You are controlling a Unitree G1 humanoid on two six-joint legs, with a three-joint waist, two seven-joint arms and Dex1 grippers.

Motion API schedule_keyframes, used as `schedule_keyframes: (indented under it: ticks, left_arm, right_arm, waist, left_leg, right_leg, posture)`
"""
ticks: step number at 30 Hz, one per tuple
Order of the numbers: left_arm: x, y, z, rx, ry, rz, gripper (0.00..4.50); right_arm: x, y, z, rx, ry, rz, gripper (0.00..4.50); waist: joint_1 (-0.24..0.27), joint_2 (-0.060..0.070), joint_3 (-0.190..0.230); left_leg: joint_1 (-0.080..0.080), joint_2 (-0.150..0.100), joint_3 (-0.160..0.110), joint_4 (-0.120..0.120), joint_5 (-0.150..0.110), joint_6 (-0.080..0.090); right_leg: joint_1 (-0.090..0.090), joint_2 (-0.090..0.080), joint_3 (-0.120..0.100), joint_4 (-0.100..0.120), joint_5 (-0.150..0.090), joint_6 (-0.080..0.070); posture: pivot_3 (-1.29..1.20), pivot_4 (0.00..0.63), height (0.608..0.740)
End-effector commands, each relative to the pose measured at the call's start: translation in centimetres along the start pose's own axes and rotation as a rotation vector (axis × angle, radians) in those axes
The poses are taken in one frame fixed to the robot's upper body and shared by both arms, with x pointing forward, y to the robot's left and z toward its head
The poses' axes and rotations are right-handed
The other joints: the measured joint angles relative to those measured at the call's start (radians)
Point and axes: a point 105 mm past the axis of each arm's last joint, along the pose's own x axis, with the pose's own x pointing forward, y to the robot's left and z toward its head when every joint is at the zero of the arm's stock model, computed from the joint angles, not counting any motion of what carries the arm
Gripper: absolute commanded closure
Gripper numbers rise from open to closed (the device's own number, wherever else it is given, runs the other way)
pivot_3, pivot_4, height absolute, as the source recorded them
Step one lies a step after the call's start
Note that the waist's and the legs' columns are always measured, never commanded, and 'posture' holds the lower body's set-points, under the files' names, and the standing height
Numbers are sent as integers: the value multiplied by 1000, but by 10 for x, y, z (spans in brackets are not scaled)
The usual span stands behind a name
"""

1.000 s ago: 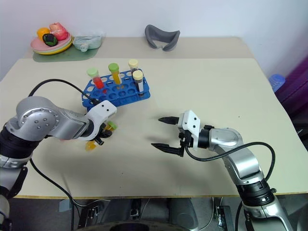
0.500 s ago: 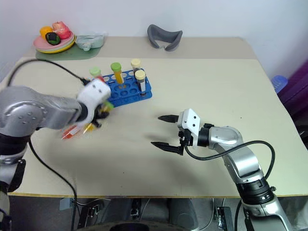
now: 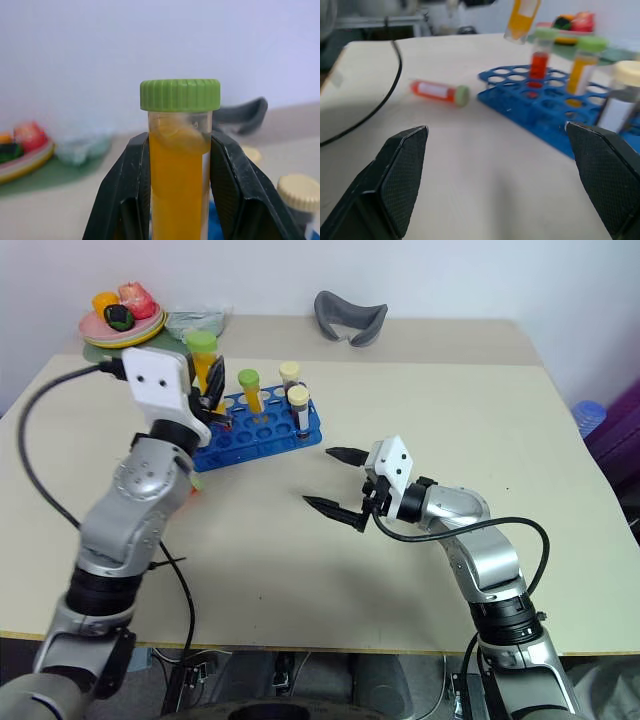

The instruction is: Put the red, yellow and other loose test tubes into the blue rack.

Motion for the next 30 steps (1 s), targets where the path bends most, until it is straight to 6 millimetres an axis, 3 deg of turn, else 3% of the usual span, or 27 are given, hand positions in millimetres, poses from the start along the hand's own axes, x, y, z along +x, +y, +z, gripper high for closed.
schedule_keyframes:
  ticks: [1,17,23,30]
  left_arm:
    - [0,-4,4,37,-126,27,3087]
    - [8,-25,-49,3,-167,34,3087]
    - [8,-31,-61,-8,-153,13,3087]
    - [10,-37,-61,-75,-176,12,3087]
  right_arm:
    - [-2,-4,13,-16,-46,-29,0]
    - [-2,-7,15,-23,-52,-64,0]
    - [-2,-8,15,-22,-52,-72,0]
    - [-1,-7,16,-24,-55,-74,0]
  waist:
    - [-2,0,0]
    - [-3,0,0]
    - [-2,0,0]
    - [-3,0,0]
  left_leg:
    - [0,0,0,0,0,0]
    - [0,1,1,0,-1,1]
    - [0,1,1,0,-1,1]
    - [0,1,1,0,-1,1]
  right_leg:
    - [0,0,0,0,0,0]
    - [0,0,-1,0,0,0]
    - [0,0,-1,0,0,0]
    - [0,0,-1,0,0,0]
  posture:
    - [0,150,735]
    - [0,150,735]
    - [0,150,735]
    - [0,150,735]
